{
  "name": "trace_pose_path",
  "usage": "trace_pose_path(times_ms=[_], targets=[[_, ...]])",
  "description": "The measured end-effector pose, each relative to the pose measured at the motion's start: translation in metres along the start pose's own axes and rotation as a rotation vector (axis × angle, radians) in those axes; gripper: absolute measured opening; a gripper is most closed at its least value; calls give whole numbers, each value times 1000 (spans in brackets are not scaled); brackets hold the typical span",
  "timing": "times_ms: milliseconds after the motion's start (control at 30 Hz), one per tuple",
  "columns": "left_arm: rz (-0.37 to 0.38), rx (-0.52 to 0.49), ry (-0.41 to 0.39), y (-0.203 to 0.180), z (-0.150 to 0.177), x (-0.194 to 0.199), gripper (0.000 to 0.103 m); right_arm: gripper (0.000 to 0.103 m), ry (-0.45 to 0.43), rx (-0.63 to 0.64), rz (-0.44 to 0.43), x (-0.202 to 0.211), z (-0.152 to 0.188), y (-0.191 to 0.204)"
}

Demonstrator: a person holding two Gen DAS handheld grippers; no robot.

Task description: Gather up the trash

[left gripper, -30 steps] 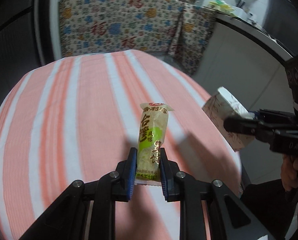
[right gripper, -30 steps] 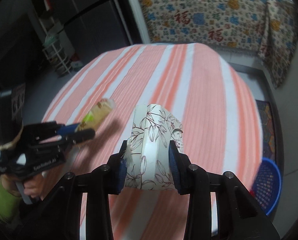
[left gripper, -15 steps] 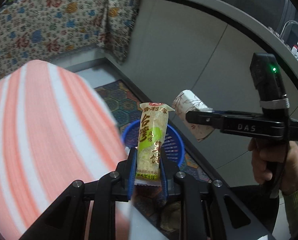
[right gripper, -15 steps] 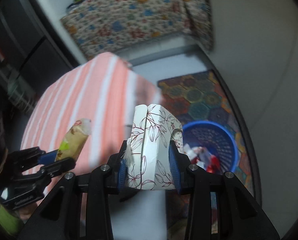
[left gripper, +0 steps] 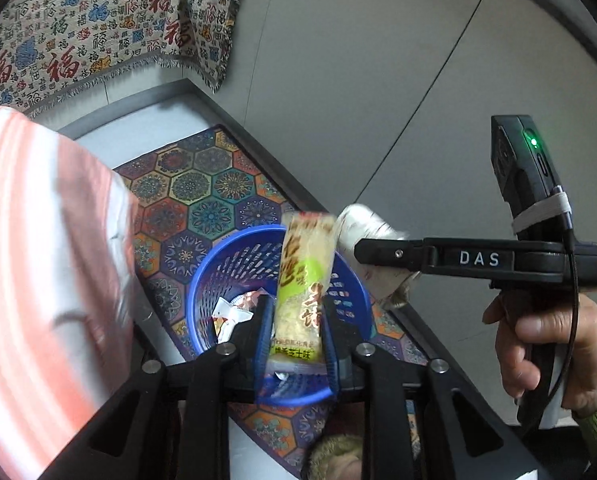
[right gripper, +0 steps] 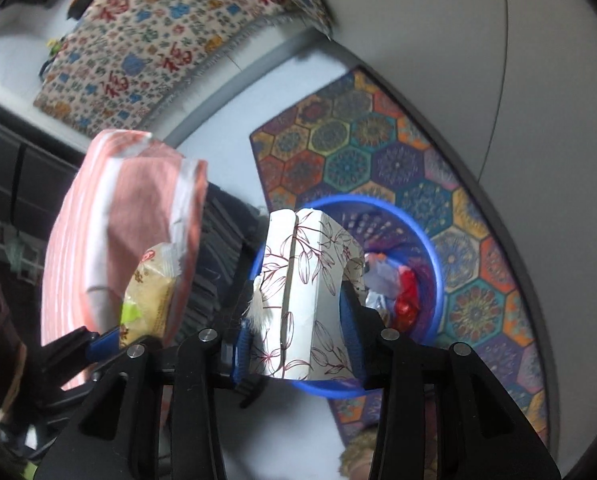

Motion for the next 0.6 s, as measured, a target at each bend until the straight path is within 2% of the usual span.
trace_pose_path(times_ms=[67,167,200,267,300,333,367,400,467,567,600], targets=[[-2,0,0,1,-4,-6,40,65,-20,-36,-10,-4,-1,-11],[-23,2,-37,-1,-4,-3,51,76,-49,-89,-28,3,2,-23],[-42,3,-58,-2,-4,2,58,78,-66,-98,-22,8,2,-24],[-62,2,-113,-5,0,17,64,96,-108,-97,21,22,6,-23],[-71,-7,-138,-9,4,29,66,100,-130,-90,47,30,9,-21],[-77,-18,-149,-11,8,37,70,103,-144,-84,71,38,13,-19],[-86,-36,-151,-15,13,47,80,103,-150,-79,98,45,17,-16],[-95,-55,-160,-20,20,58,85,103,-154,-70,122,52,22,-13],[-141,-80,-183,-27,34,79,90,103,-169,-37,159,66,35,-2],[-209,-92,-202,-38,59,101,95,103,-203,19,269,86,69,16],[-228,-86,-210,-40,70,107,101,103,-217,29,310,91,84,22]])
Point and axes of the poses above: each gripper's, at about its wrist camera, not at the fingertips, and x roughly against the way its jaws point, y to its left, z to its underside, the point moved 3 cm from there along -x, roughly the way its jaws point, and after that the axes turned 15 degrees about y, right-handed, at the moved point
